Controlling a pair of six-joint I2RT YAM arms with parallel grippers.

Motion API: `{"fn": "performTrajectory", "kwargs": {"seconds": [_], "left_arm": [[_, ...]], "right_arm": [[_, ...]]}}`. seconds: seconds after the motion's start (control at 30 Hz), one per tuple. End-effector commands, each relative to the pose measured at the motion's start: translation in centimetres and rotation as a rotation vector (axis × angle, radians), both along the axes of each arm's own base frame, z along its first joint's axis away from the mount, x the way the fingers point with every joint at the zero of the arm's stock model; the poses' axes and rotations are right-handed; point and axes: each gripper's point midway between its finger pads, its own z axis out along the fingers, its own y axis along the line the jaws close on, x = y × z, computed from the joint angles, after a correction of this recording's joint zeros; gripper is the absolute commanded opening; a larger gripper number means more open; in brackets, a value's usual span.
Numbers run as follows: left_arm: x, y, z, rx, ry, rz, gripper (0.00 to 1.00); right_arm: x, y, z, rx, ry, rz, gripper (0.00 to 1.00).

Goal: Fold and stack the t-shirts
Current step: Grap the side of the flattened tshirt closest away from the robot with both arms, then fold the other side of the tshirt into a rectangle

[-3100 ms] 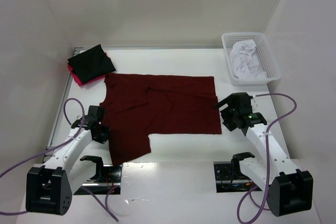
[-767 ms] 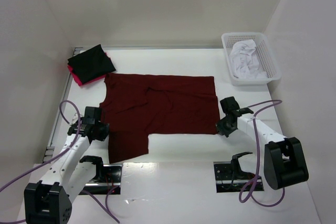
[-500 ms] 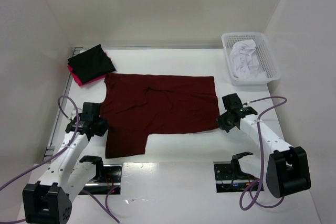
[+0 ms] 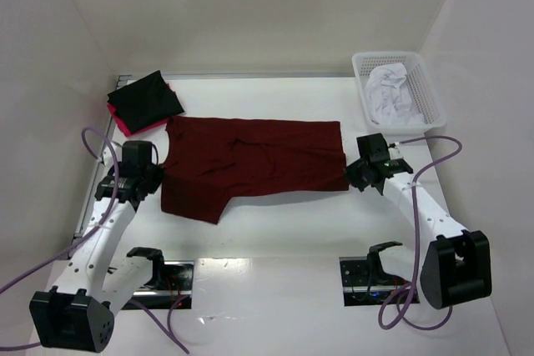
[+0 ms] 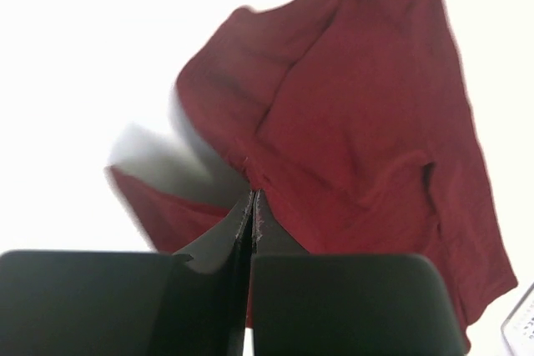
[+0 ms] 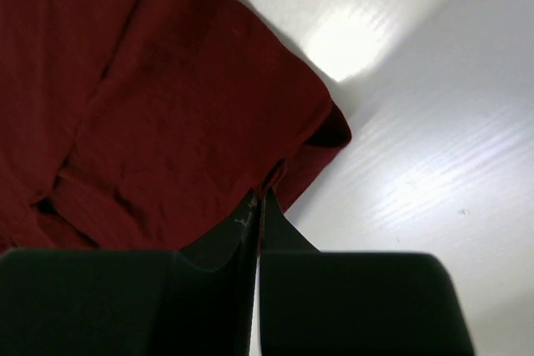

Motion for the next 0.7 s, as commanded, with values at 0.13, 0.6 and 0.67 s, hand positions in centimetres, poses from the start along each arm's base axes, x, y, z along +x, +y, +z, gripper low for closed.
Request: {"fn": "performTrajectory", "kwargs": {"seconds": [0.13,0.6,0.67], "left_arm": [[4.9,1.0,3.4,0.099,-0.11,-0.011,0.0],[8.6,1.9,1.4,0.165,-0.049,-0.022,0.0],[9.2,2.1,1.2,0.176,-0.041,-0.012,0.0]], "right_arm": [[4.9,-2.9,4.0,-0.029,-0.172,-0.067,0.0],[9.6,-2.8,4.0,-0.017,-0.219,-0.042,0.0],[10.6,-2.8,4.1,-0.023,-0.229,-0.034,0.0]]}}
